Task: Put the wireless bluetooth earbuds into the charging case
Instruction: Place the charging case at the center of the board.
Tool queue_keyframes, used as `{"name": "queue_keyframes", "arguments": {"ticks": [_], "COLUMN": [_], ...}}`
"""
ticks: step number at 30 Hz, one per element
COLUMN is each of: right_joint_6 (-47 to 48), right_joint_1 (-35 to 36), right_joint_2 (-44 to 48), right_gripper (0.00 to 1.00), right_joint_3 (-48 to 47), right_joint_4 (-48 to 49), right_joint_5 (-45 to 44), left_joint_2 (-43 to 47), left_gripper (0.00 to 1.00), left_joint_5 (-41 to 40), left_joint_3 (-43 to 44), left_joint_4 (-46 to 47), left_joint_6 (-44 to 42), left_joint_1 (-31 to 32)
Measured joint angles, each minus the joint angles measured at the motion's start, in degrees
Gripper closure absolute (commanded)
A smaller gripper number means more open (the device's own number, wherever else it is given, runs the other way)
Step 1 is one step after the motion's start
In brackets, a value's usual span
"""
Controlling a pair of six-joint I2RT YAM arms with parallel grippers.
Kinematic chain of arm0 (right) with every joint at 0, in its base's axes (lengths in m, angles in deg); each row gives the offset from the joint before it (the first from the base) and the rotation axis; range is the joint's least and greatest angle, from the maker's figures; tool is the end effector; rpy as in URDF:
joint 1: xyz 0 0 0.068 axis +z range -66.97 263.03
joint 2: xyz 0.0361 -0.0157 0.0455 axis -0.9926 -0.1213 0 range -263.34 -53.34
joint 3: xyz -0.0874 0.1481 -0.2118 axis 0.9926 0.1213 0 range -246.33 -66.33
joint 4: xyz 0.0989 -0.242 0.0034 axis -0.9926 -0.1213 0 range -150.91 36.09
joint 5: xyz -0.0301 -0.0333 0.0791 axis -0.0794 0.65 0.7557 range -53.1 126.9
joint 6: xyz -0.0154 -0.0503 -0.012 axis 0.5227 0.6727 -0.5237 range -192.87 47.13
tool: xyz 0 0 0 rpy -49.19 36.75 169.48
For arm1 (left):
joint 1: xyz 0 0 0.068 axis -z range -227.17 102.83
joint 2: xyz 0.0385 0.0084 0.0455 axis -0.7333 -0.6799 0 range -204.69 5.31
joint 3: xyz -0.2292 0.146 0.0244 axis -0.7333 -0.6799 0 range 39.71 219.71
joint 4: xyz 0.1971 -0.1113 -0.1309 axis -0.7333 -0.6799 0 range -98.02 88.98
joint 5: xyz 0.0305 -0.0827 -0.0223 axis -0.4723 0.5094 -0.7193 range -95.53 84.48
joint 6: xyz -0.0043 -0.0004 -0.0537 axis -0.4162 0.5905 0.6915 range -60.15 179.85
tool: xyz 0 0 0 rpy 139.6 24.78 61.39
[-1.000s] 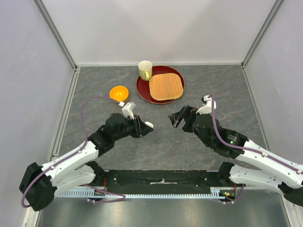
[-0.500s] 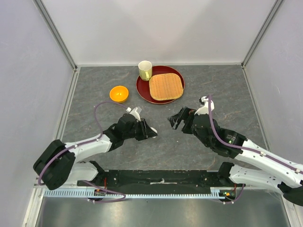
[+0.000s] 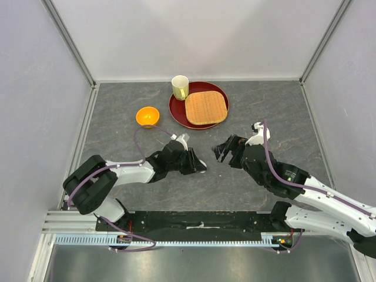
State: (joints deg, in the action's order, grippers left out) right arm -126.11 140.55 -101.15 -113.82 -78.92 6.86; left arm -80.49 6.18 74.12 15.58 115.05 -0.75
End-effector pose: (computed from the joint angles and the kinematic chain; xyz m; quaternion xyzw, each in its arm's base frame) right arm 0.1131 0.1446 0.3228 0.1080 0.8207 0.3007 0.4737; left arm 0.1947 -0.2148 0.1607 -0.0204 0.8826 -0.4143 0.2213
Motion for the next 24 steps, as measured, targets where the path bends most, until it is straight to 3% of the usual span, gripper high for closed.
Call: {"name": "queue_keyframes", "arguments": {"ticks": [16, 24], "right_joint_6": [-0.1, 0.0], "right_joint_1": [-0.4, -0.8], "right_joint_2": [-0.9, -0.9], "right_gripper": [0.02, 0.02], "right_joint_3": [0.7, 0.7], "right_joint_4": [-0.4, -0.4], "right_joint_5": [-0.9, -0.9], "left_joint_2": [-5.9, -6.0], "left_gripper": [0.7, 0.65], "left_joint_5": [-2.2, -2.4], "left_joint_3": [-2.6, -2.8], "left_joint_4": [4.6, 4.3], "left_joint_6": [7.0, 7.1], "left_joint_1": [1.6, 1.6]}}
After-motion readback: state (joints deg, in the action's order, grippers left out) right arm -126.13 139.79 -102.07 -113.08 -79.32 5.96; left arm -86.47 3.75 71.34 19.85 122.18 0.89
